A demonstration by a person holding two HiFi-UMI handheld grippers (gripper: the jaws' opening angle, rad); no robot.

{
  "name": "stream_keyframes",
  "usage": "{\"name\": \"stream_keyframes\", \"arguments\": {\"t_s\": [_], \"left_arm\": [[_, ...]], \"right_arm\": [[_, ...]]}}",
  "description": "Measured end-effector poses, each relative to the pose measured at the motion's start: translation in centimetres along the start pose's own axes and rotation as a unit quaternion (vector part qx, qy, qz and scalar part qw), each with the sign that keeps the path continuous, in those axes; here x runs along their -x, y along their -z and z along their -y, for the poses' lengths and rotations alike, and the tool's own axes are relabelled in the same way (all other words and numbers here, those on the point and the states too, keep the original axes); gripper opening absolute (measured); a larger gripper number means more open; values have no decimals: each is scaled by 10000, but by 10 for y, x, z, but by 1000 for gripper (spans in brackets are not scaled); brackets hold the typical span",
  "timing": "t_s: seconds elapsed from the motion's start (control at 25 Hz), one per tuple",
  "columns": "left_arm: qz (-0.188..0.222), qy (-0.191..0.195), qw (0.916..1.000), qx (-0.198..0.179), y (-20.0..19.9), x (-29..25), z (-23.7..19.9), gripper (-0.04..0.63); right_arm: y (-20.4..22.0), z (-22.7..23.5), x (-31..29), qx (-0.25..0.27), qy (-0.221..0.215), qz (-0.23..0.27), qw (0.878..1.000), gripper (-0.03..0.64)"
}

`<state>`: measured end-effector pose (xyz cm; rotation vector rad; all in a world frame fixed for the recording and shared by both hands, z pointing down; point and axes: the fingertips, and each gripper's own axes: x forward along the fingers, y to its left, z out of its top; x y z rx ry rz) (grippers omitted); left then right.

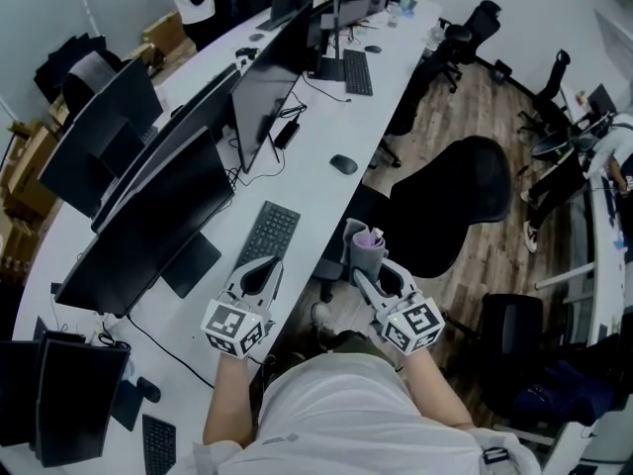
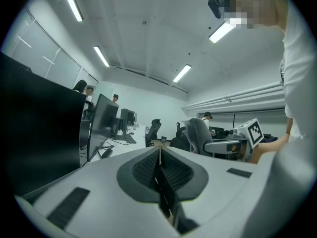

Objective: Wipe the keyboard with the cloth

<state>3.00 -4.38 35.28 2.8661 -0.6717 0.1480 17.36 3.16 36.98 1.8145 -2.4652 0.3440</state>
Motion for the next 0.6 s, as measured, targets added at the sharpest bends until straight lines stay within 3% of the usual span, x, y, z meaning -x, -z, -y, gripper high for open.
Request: {"name": "stream_keyframes", "arguments": {"t_s": [0.6], "left_arm": [[45, 14, 10000, 36, -5, -14, -5, 2]], "right_arm": [[-10, 7, -8, 80, -20, -42, 10000, 138]]}}
